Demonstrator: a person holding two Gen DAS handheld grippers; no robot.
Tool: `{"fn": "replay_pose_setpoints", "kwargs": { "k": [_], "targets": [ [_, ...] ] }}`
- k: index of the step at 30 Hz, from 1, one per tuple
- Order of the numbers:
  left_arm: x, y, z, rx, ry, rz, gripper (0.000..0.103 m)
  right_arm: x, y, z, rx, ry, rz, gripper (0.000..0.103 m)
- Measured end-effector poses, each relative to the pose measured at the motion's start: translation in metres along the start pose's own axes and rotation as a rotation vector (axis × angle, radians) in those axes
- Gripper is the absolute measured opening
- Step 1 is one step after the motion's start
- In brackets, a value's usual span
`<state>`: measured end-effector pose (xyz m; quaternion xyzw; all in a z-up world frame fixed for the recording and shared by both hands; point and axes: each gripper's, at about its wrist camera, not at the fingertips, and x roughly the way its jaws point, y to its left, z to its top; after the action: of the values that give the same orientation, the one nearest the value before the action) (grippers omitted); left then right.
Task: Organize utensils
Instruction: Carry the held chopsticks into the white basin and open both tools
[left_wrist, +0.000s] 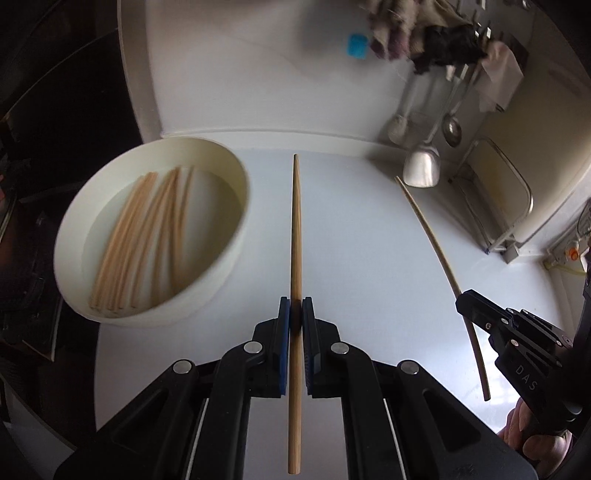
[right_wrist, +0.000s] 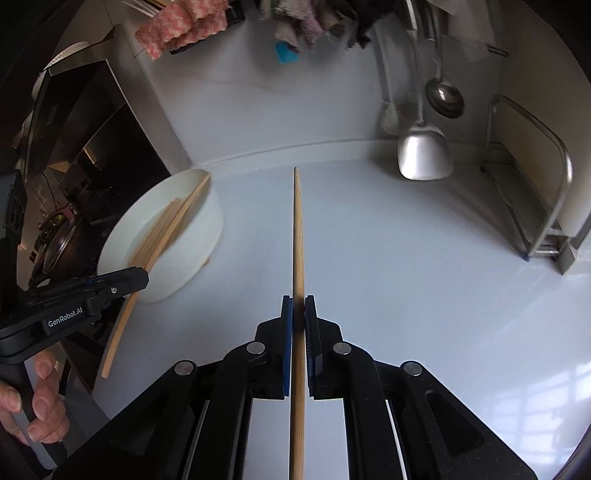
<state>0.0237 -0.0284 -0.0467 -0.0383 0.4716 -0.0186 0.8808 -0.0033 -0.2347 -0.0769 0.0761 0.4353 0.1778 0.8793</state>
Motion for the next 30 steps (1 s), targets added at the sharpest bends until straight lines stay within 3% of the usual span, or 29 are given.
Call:
{"fn": "replay_pose_setpoints", "kwargs": {
  "k": [7,15,21,30],
  "targets": [
    [0.000,0.102,0.032,-0.044,0.003,0.077,0.007,0.048,0.100,0.056,-0.025,-0.030,0.053,0.006],
    [0.029,0.185,0.065,-0.047,0.012,0.097,0.007,0.131,0.183,0.088,-0.010,0.039,0.050,0.006],
    [0.063,0.208,0.074,-0.037,0.056,0.090,0.007,0.191,0.207,0.096,-0.006,0.133,0.030,0.006],
    [0.098,0.212,0.073,-0.073,0.116,0.083,0.007,0.235,0.202,0.101,0.011,0.232,-0.010,0.006]
  ]
}}
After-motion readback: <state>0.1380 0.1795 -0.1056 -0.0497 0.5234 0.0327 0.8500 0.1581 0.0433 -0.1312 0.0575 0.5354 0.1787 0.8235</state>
